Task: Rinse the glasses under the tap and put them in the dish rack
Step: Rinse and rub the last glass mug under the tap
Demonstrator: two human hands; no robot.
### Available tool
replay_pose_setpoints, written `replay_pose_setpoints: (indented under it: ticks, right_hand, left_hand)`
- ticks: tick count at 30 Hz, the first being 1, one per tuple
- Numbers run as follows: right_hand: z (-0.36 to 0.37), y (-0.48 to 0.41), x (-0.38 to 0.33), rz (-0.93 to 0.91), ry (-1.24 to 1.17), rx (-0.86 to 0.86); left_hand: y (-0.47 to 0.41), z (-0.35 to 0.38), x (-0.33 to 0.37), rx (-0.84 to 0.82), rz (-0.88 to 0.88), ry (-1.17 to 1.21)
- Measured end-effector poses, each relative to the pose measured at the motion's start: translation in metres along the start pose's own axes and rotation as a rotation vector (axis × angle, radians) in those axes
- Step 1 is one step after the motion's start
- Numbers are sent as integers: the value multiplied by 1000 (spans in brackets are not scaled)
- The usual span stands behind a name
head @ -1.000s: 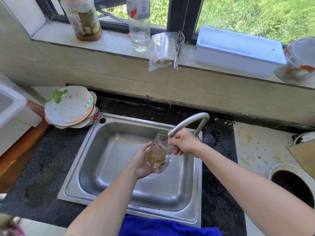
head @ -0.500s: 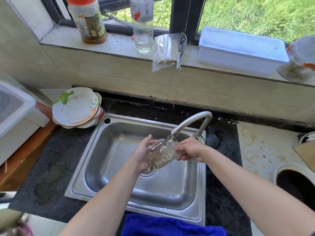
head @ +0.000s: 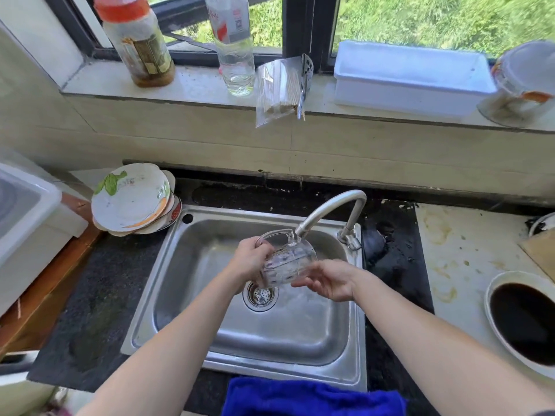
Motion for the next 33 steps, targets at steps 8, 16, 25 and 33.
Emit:
replay_pose_setpoints:
  ticks: [8,16,25,33]
  right_hand:
    - [6,46,-44,-723,852,689]
    - [16,60,-54,-924,1208,787]
    - [19,63,-46,-1036,1156,777]
    - [27,48,-34,-1110,1724,810]
  left_hand:
    - [-3,16,-8,-304,-67,24]
    - [-21,28,-19,-342,-389,514]
    - [-43,47,-44,-106,-464,680]
    - [-64,36,-29,54,-270,493]
Point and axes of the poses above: each hand's wrist, its own y-axis away from the middle knuckle, its own z-axis out of the palm, x = y × z, the point moved 3 cm from there along -y, towards the middle knuckle, and after that the axes turned 6 degrees about z, right-handed, at the moved point
